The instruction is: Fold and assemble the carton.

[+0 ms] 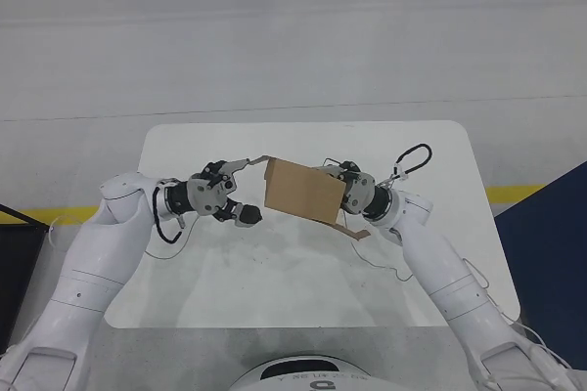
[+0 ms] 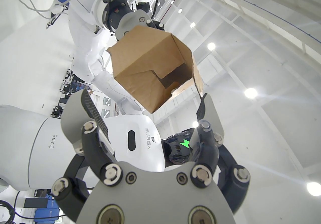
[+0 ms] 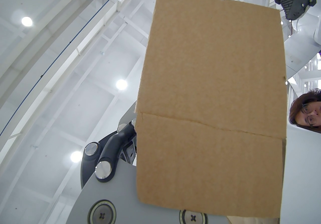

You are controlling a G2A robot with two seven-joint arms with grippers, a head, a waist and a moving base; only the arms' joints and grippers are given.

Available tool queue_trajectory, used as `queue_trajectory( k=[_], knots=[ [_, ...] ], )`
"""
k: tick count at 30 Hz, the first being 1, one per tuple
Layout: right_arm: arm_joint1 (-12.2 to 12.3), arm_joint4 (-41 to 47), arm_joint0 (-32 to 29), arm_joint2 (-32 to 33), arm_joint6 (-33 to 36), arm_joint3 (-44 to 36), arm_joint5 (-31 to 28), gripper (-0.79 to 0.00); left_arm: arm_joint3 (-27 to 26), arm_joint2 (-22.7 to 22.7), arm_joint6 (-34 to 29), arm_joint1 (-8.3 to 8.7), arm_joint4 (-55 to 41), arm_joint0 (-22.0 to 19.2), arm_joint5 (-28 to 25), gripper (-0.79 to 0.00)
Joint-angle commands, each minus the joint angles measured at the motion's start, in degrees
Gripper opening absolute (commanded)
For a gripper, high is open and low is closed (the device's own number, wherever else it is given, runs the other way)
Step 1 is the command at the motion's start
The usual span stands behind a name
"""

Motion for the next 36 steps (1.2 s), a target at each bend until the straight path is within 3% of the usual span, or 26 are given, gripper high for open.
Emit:
queue_trajectory(
  k=[1,25,36],
  knots=[
    [0.0,0.0,0.0,0.0,-0.1,-0.1,0.1,-0.785,-0.2,0.8,-0.2,0.27,0.0,-0.1,-0.2,0.000],
    [-0.3,0.1,0.0,-0.3,-0.5,0.0,0.3,-0.785,-0.7,9.6,-3.1,2.58,0.8,-2.2,-3.1,0.000],
    [-0.4,0.3,0.1,-0.1,-0.4,0.4,0.4,-0.785,3.0,6.9,-4.9,3.94,-5.0,-3.2,-4.9,0.000]
  ],
)
